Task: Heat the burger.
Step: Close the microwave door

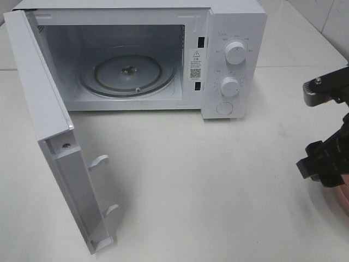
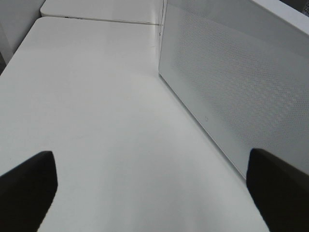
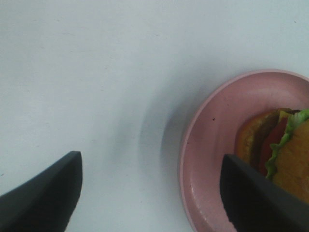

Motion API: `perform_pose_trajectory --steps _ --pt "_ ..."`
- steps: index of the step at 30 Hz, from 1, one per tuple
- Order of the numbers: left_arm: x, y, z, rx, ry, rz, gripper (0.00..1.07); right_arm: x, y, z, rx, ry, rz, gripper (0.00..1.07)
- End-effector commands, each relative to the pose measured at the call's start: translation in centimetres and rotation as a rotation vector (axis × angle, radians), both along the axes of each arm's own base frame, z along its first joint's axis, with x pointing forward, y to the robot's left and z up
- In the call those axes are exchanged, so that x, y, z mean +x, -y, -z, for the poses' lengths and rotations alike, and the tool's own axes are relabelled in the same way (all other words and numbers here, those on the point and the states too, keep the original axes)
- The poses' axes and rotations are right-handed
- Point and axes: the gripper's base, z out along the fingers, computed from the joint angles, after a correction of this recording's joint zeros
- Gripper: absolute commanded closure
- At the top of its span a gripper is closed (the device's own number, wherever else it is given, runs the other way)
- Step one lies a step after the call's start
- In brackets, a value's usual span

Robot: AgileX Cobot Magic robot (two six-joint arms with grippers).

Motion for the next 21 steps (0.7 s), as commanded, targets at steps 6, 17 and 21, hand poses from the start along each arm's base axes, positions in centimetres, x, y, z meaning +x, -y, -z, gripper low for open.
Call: perform_pose_trajectory --steps 6,17,21 --pt "-0.2 0.0 0.1 -0.002 0.018 -0.003 0.07 -3.2 0.5 -5.3 0.093 0.036 -0.13 0.31" --pt "-0.2 0.0 0.1 -0.002 0.018 -0.003 0.07 -9.4 3.0 -9.3 0.215 0.211 -0.192 0.31" --pt "-0.2 0.0 0.1 -0.002 0.018 -0.003 0.07 -10.7 3.7 -9.6 0.224 0.234 -0.187 0.31"
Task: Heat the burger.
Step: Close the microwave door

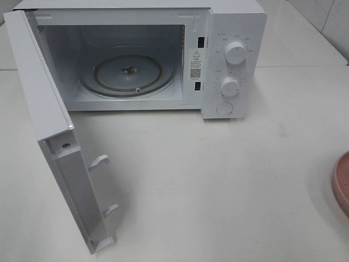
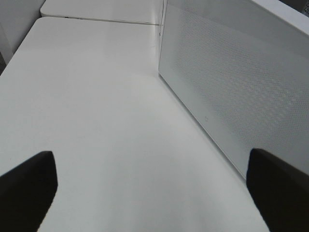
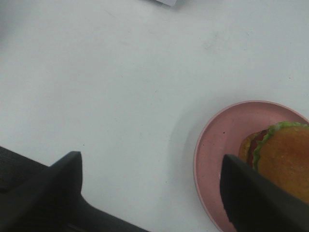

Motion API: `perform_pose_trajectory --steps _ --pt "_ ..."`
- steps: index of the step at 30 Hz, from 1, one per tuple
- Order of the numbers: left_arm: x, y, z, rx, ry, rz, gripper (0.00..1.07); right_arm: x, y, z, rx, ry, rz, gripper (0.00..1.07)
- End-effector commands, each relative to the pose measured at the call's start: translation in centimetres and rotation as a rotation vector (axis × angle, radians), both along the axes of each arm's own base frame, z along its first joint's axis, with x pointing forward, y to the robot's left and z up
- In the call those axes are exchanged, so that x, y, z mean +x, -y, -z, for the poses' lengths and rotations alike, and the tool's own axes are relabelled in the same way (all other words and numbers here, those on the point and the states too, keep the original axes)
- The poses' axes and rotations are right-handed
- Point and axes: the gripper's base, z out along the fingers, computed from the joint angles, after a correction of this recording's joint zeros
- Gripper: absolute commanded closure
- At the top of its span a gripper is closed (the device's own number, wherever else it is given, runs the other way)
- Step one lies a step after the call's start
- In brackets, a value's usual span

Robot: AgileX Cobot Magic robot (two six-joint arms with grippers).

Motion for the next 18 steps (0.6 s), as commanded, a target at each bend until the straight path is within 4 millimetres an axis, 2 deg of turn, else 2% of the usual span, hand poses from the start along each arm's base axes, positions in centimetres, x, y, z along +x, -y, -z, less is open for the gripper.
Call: perform_pose_trajectory --steps 1,8,18 --pt "-0.2 0.0 0.1 -0.002 0.018 -0.003 0.07 -1.5 0.8 -0.5 0.001 0.018 -0.004 0.31" --pt "-0.2 0.0 0.1 -0.002 0.018 -0.003 0.07 -4.2 2.2 0.1 0.031 0.072 0.009 0.31" --pt "-0.2 0.0 0.1 -0.002 0.018 -0.003 0.07 -6.2 3.0 1.5 0.066 0.125 0.096 0.31"
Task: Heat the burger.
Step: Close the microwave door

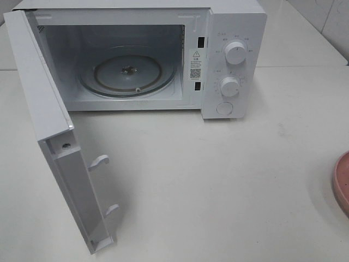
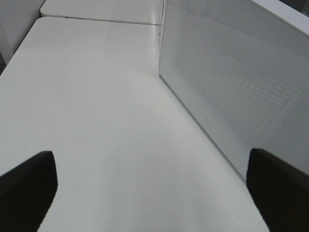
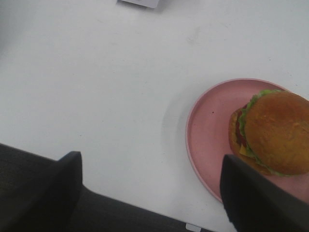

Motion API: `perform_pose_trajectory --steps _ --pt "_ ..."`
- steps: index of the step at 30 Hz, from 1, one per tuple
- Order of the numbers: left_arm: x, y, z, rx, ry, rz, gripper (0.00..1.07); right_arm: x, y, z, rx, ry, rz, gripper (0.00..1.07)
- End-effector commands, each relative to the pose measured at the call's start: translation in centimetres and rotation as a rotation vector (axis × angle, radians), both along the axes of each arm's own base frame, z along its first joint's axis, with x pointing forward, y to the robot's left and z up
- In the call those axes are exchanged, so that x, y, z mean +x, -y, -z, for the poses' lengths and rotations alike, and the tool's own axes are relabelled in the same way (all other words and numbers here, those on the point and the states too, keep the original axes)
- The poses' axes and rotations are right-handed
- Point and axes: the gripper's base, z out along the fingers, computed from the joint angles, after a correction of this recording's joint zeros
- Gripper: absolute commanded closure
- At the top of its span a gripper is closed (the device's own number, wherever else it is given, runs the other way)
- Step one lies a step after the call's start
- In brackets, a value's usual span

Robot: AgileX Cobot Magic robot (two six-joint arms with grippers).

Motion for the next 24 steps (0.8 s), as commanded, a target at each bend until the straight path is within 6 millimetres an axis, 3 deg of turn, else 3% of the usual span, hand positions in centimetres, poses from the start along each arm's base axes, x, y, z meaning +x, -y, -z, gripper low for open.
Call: perform_pose_trajectory --steps 1,8,17,24 --pt "-0.2 0.0 0.1 -0.002 0.018 -0.003 0.07 -1.0 0.2 0.6 -0.011 0.073 0.012 0.31" --pt "-0.2 0.0 0.1 -0.002 0.018 -0.003 0.07 -2.0 -0.1 2.1 0.066 0.156 0.062 0.31" --pt "-0.2 0.0 0.1 -0.002 0.018 -0.003 0.07 -4.4 0.3 2.2 0.081 0.313 0.113 0.31" --pt "-0.2 0.0 0.1 -0.003 0.016 -0.002 0.07 -4.4 0.3 2.2 0.082 0.314 0.113 0.32"
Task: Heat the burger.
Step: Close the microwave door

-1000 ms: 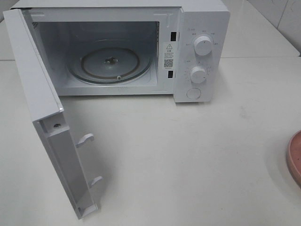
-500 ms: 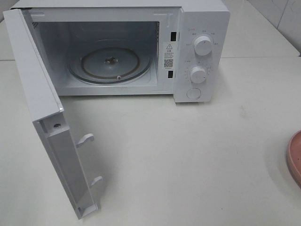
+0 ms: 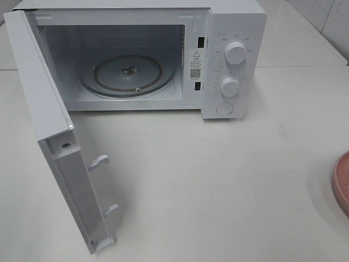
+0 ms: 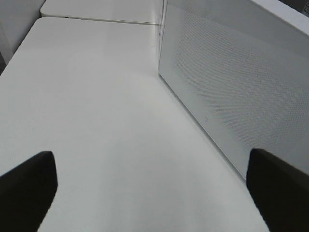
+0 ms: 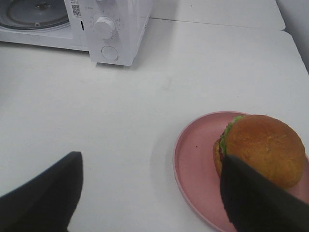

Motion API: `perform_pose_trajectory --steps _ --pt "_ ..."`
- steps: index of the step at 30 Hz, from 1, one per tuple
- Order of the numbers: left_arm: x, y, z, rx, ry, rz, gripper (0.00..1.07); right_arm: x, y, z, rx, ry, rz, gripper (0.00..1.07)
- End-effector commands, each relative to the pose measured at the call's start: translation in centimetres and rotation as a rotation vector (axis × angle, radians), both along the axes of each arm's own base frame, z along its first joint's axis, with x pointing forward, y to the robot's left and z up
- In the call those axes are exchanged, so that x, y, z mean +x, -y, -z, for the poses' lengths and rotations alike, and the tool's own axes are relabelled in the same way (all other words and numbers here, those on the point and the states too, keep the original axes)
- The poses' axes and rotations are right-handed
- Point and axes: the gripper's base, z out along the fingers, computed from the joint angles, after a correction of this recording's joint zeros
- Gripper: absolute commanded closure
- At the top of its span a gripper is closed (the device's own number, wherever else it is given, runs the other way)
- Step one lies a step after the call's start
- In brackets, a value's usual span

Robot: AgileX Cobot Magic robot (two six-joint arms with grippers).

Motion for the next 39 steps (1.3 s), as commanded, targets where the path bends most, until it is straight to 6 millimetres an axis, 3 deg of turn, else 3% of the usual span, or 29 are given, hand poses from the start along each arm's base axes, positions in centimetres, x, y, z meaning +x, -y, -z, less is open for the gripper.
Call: perform_pose_trajectory --steps 1,39 --pt "-0.16 0.04 0.05 -0.003 0.016 -0.002 0.07 -0.35 0.01 -0.06 0.0 0.036 0.001 0.33" --pt "-0.16 0.08 0.05 -0.006 0.016 0.0 0.07 -0.35 0.01 -0.06 0.0 0.036 0.001 0.34"
